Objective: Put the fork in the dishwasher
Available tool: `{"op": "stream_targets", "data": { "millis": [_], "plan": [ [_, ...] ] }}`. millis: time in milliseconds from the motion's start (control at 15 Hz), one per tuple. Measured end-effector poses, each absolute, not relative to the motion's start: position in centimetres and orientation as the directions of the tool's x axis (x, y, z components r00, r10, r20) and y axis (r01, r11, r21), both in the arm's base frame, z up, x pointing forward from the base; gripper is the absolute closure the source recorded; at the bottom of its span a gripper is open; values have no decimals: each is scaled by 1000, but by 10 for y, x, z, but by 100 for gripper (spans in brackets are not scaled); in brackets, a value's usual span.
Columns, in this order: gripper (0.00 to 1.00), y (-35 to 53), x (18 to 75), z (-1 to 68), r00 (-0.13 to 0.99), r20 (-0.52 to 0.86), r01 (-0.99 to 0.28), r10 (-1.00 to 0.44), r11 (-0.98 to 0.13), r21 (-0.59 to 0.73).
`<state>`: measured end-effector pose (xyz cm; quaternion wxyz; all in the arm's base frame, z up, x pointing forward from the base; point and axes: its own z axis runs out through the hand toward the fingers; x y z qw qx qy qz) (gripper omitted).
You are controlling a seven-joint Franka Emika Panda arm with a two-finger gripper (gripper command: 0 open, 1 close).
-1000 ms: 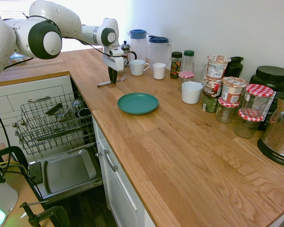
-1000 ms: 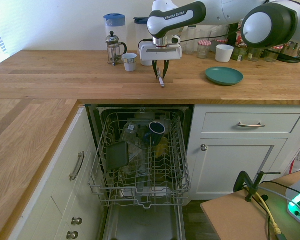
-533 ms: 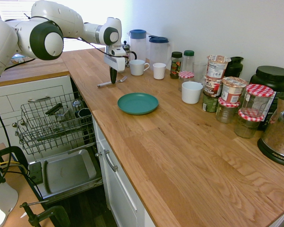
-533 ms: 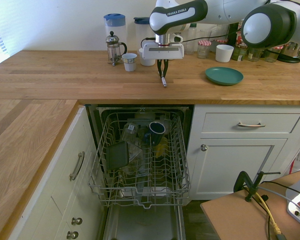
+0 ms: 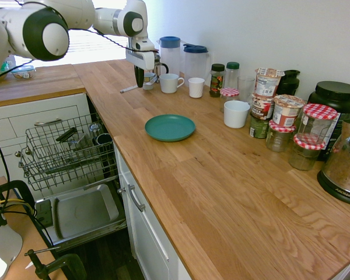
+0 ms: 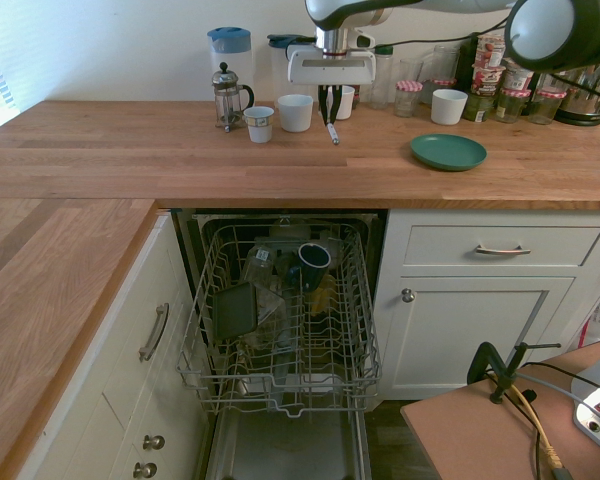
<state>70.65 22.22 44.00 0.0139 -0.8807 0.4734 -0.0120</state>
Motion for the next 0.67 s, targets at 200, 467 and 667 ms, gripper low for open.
{"op": "stream_targets", "data": {
  "millis": [200,467,667],
  "plan": [
    [100,243,669,463,538,20,-842,-843,-538,-24],
    [100,288,623,444,468,47,-880,-882,-471,-62],
    [100,323,587,409,402,80,-906,-912,-409,-110]
  ]
}}
